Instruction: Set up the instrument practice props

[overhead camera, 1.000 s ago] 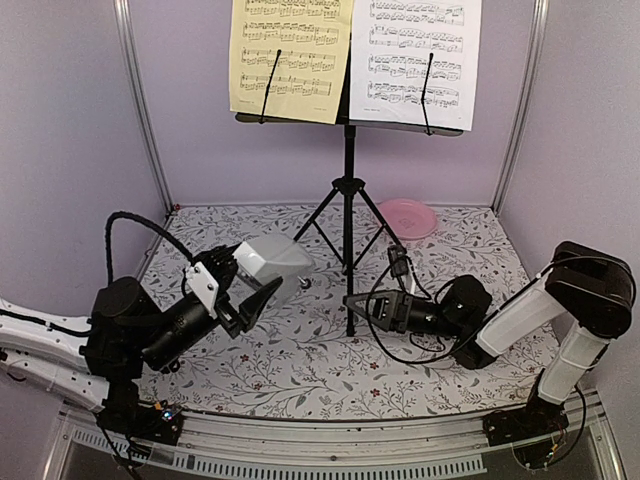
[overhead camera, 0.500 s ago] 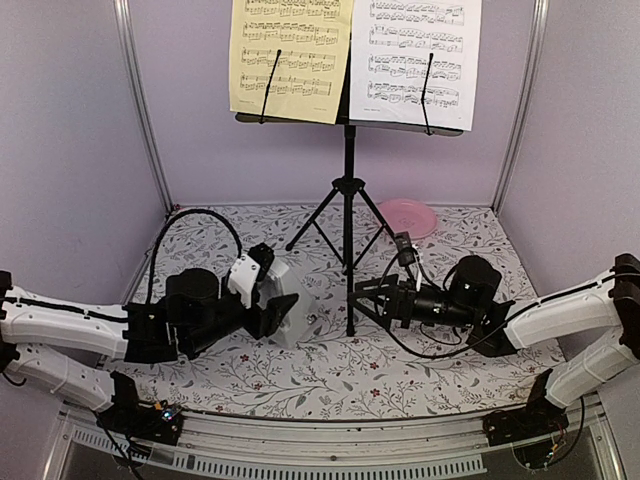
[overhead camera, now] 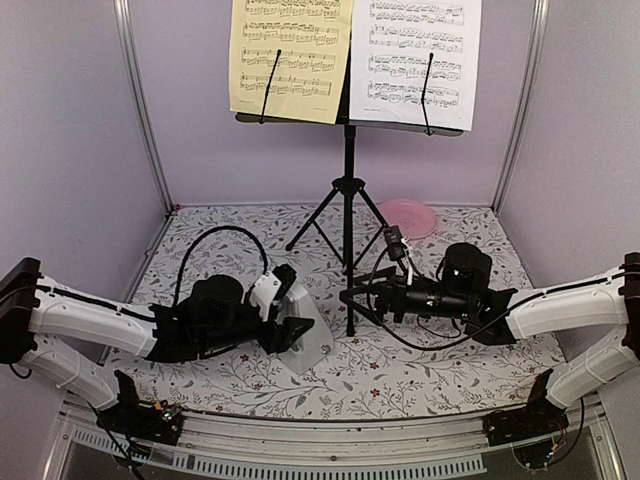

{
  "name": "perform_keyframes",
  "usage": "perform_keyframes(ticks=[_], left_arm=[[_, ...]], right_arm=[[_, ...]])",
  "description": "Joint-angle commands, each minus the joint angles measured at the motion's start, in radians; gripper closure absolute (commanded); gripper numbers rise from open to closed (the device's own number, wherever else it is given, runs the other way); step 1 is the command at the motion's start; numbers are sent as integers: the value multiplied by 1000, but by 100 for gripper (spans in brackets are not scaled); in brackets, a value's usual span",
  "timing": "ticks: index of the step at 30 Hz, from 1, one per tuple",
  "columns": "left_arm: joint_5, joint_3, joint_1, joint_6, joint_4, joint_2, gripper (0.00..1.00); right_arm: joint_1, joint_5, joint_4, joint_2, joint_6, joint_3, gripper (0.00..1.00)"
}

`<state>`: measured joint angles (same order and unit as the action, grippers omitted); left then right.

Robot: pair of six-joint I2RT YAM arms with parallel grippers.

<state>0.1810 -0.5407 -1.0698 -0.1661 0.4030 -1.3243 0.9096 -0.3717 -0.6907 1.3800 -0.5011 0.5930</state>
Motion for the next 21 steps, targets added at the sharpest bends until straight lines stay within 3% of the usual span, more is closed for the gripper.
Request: perform_keyframes(ticks=[1, 3, 8, 13, 21], left_arm=[[-93, -19, 14, 34, 180, -22, 92], [-107, -19, 14, 39, 185, -27, 87], [-115, 7, 14, 34, 189, 21, 51], [-122, 46, 14, 42, 191, 91, 27], [-159, 95, 15, 46, 225, 136, 15]], right_arm=[[3, 27, 81, -30, 42, 57, 1], [4, 30, 99, -30, 46, 73, 1], [4, 24, 137, -11, 45, 117, 1], [8, 19, 175, 23, 41, 172, 1], [23, 23, 246, 81, 52, 258, 1]])
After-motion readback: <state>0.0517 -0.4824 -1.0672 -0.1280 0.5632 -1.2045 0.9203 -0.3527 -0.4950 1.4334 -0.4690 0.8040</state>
